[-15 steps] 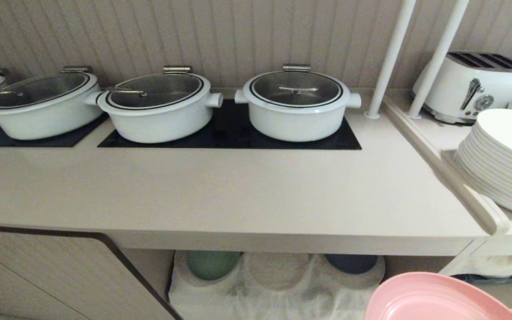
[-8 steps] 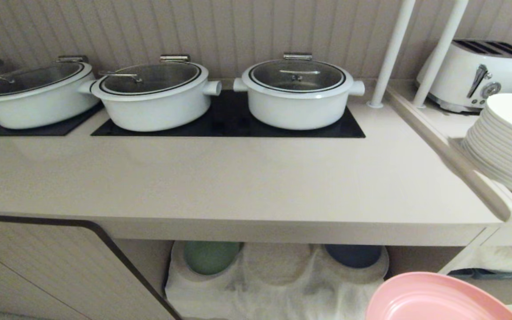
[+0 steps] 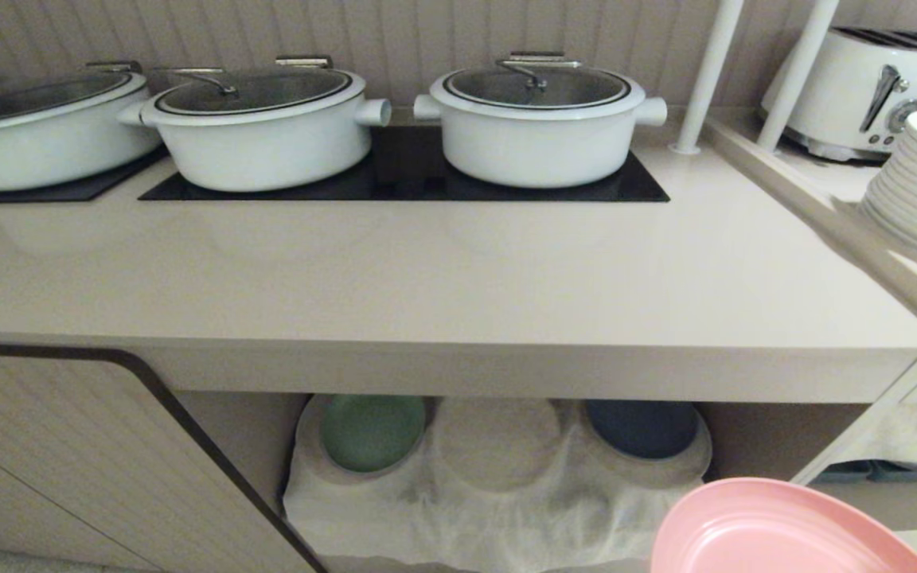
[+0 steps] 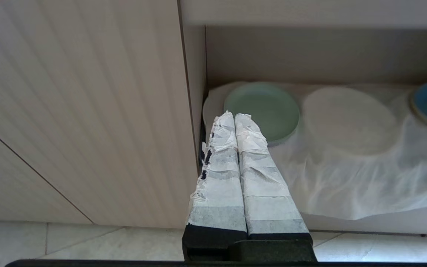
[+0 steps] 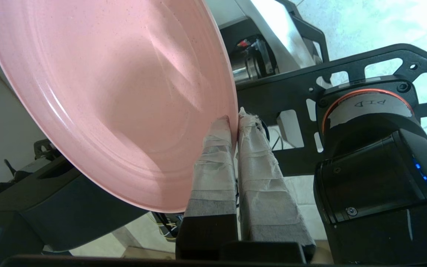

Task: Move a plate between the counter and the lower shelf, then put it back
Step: Put the plate in the cupboard

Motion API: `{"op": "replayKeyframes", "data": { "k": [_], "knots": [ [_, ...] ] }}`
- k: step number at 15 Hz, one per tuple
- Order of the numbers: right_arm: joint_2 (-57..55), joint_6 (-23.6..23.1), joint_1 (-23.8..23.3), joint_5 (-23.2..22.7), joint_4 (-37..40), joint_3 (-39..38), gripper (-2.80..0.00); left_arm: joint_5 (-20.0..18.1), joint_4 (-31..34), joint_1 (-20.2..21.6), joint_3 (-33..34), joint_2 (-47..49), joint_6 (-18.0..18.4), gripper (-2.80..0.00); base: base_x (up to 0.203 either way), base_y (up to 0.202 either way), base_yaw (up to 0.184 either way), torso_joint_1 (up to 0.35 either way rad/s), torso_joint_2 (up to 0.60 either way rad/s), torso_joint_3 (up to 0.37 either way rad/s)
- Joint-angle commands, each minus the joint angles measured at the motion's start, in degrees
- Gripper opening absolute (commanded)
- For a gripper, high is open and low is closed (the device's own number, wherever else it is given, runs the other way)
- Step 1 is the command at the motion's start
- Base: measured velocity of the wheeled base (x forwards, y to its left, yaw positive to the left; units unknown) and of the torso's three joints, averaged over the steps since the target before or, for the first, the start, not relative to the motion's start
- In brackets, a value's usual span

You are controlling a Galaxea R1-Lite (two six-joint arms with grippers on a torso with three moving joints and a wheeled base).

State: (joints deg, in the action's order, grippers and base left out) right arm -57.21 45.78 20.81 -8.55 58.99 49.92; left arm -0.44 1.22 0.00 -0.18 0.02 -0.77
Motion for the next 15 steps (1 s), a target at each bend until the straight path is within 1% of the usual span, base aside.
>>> {"op": "replayKeyframes", "data": {
  "k": [1, 13, 15],
  "knots": [
    [-0.01, 0.28, 0.02, -0.07, 0.34, -0.02, -2.80, 0.00, 0.01, 0.00, 0.01, -0.02, -0.07, -2.80, 0.000, 0.000, 0.000, -0.236, 0.54, 0.287],
    [-0.38, 0.28, 0.02, -0.07, -0.12, -0.29, -2.80, 0.00, 0.01, 0.00, 0.01, -0.02, -0.02, -2.80, 0.000, 0.000, 0.000, -0.203, 0.49, 0.287],
    [-0.58, 0.36, 0.02, -0.07, -1.19, -0.70, -2.80, 0.00, 0.01, 0.00, 0.01, -0.02, -0.02, -2.80, 0.000, 0.000, 0.000, -0.168, 0.47, 0.289]
  ]
}}
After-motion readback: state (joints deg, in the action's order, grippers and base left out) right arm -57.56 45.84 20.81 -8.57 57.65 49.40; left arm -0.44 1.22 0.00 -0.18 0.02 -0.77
